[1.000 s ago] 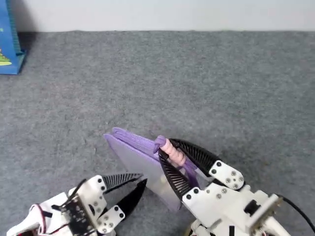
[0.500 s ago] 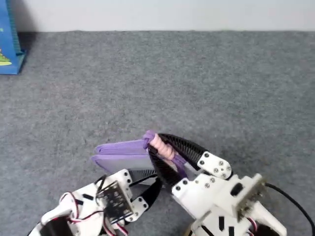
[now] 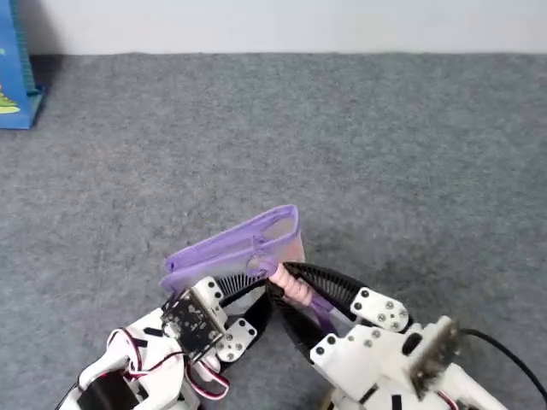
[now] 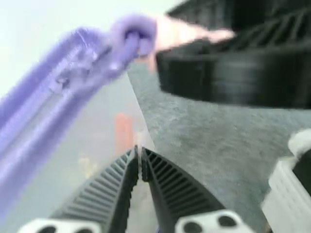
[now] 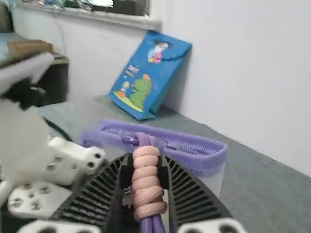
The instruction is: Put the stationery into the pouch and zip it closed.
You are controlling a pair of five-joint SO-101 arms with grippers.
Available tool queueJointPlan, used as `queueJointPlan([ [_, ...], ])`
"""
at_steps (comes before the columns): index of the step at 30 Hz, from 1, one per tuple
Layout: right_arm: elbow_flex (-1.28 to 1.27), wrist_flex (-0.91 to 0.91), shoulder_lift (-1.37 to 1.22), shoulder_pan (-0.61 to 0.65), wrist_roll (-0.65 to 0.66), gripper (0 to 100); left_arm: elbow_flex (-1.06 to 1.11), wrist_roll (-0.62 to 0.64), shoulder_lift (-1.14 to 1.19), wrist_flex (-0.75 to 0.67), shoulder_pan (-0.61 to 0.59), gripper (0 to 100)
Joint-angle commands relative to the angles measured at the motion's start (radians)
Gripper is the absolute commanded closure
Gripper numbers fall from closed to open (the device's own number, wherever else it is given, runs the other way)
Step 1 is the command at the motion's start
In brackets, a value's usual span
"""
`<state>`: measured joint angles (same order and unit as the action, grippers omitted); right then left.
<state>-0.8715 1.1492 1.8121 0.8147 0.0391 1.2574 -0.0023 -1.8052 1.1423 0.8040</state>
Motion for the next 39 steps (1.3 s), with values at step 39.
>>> queueJointPlan([
  [39, 0.018, 0.077, 0.004, -0.274, -0.005, 99.1, -0.392, -0.057, -0.005, 0.255, -0.351, 74],
])
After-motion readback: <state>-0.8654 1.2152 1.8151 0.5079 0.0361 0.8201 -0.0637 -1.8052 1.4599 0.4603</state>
